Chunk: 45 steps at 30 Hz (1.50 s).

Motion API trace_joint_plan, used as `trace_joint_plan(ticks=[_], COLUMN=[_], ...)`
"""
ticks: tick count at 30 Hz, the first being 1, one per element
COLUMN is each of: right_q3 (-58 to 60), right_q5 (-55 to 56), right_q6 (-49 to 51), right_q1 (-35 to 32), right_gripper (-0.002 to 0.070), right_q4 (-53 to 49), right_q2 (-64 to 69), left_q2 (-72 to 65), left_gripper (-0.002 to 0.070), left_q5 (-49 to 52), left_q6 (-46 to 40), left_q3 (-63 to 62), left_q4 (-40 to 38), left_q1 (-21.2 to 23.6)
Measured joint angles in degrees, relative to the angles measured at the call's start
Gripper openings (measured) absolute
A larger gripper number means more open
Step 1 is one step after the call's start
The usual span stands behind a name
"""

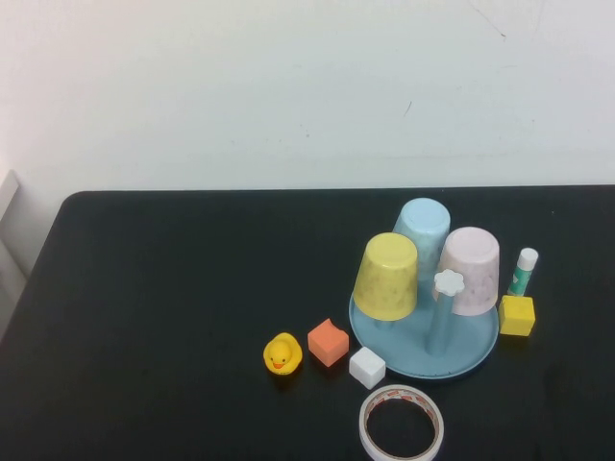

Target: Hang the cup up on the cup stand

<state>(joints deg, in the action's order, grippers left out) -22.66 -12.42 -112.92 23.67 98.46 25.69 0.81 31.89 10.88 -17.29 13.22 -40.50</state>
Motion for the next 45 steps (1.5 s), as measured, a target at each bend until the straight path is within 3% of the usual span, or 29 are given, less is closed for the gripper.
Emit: trace_joint_plan(ticks=[8, 12, 14, 17, 20, 23, 27, 32, 37, 45], right_q3=[0.2, 2.9, 5.5, 9.7, 12.1, 12.8, 12.9, 17.4, 23.8, 24.1], right_q5=[5.6, 9.2, 11.1, 12.0, 5.5, -6.3, -14.6, -7.2, 2.3, -4.7], right_q6=[-7.2, -0.4, 14.4, 53.1, 89.2, 107.3, 109.8, 107.0, 105.5, 105.7], right_q1=[0.0, 0.0, 0.0, -1.0, -5.0, -10.8, -17.8, -24.0, -24.5, -24.5], right_gripper=[-0.0001, -0.0001, -0.0001, -0.0001, -0.0001, -0.0001, -0.0001, -0.0001, -0.0001, -0.0001], right_q4=[0.0, -6.5, -21.7, -55.4, -86.1, -102.5, -107.4, -106.6, -103.1, -102.4], right_q2=[-5.7, -8.5, -10.3, -13.5, -17.7, -21.1, -24.8, -26.4, -26.4, -26.4], left_q2=[0.0, 0.0, 0.0, 0.0, 0.0, 0.0, 0.0, 0.0, 0.0, 0.0], left_gripper=[0.0, 0.0, 0.0, -0.0001, -0.0001, -0.0001, -0.0001, -0.0001, -0.0001, -0.0001], left_q5=[0.0, 0.0, 0.1, 0.1, 0.1, 0.1, 0.1, 0.1, 0.1, 0.1], left_q6=[0.0, 0.0, 0.0, 0.0, 0.0, 0.0, 0.0, 0.0, 0.0, 0.0], left_q3=[0.0, 0.0, 0.0, 0.0, 0.0, 0.0, 0.0, 0.0, 0.0, 0.0], left_q4=[0.0, 0.0, 0.0, 0.0, 0.0, 0.0, 0.0, 0.0, 0.0, 0.0], left_q1=[0.0, 0.0, 0.0, 0.0, 0.0, 0.0, 0.0, 0.0, 0.0, 0.0])
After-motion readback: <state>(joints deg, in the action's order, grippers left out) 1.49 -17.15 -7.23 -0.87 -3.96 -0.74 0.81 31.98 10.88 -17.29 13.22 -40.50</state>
